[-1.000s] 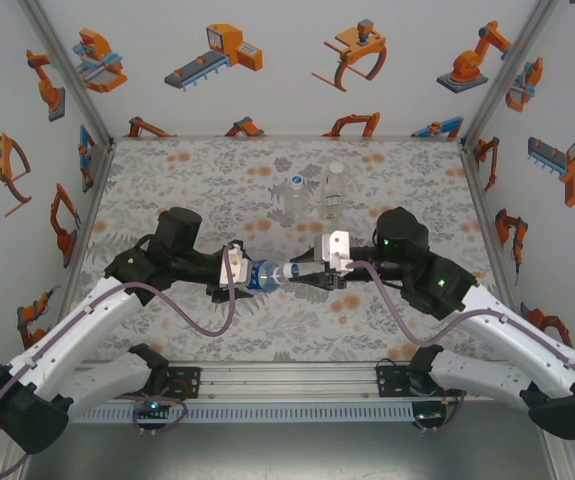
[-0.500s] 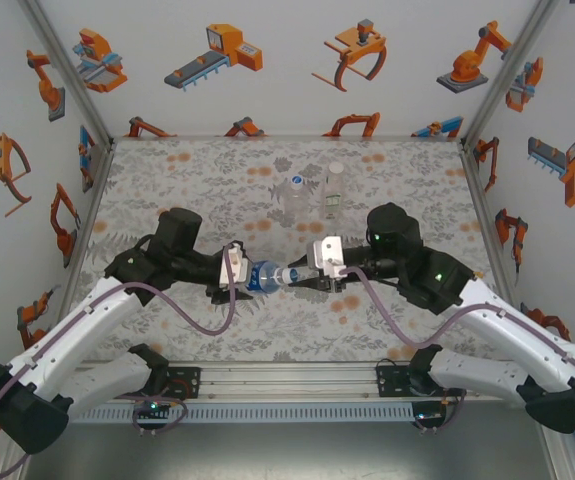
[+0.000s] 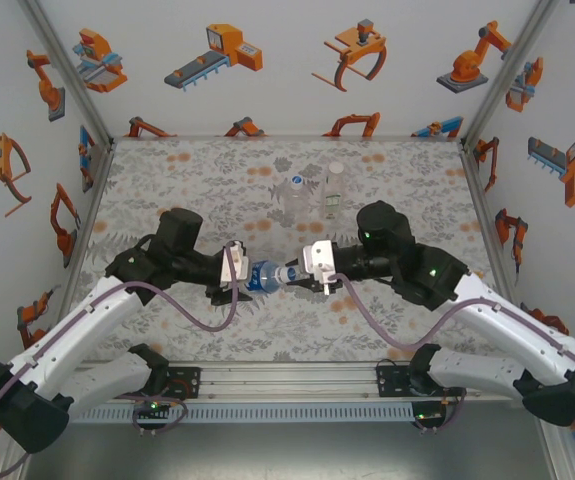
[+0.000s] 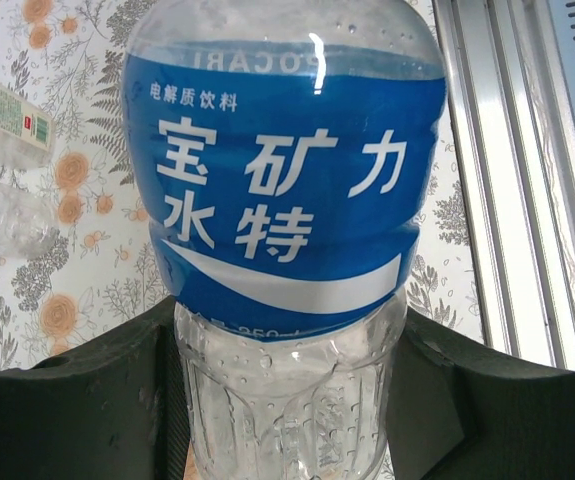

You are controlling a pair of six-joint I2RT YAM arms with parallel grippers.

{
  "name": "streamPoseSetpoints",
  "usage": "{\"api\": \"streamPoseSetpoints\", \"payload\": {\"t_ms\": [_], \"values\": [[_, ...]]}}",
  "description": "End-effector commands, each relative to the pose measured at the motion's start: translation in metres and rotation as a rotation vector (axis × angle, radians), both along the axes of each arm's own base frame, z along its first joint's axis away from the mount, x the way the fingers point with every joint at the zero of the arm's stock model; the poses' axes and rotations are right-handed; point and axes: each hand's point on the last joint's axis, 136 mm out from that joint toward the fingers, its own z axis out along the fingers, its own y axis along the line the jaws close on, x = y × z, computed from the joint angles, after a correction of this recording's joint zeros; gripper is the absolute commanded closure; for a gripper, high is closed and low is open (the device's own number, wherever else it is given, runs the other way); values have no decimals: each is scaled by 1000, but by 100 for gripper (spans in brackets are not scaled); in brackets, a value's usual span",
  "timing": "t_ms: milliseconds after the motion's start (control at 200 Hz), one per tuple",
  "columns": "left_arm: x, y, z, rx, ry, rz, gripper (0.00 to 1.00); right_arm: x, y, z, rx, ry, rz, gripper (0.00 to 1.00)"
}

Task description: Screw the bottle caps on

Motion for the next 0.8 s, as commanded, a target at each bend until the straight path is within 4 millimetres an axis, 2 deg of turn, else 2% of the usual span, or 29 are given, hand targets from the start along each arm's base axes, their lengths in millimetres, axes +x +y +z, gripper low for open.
{"api": "streamPoseSetpoints", "payload": {"t_ms": [0, 155, 270, 335, 436, 571, 686, 796], "values": [[-7, -5, 20, -53, -4, -41, 100, -6, 0, 1, -22, -60, 51, 100], [-8, -6, 20, -57, -1, -48, 100, -8, 1, -6, -38, -81, 79, 100], [-7, -5, 21, -57, 0, -40, 100, -4, 4, -10, -54, 34, 32, 100], [-6, -5, 22, -53, -3, -29, 100, 9, 7, -8, -29, 177, -93, 100], [-3, -4, 23, -53, -14, -10, 100, 43, 6, -7, 81, 431, -370, 100], [1, -4, 24, -60, -19, 11, 100, 86, -8, -25, 247, 821, -731, 100], [6, -4, 23, -56, -27, 41, 100, 101, -18, -43, 329, 1160, -935, 100], [7, -4, 24, -62, -29, 46, 100, 100, -10, -40, 401, 1377, -926, 97]]}}
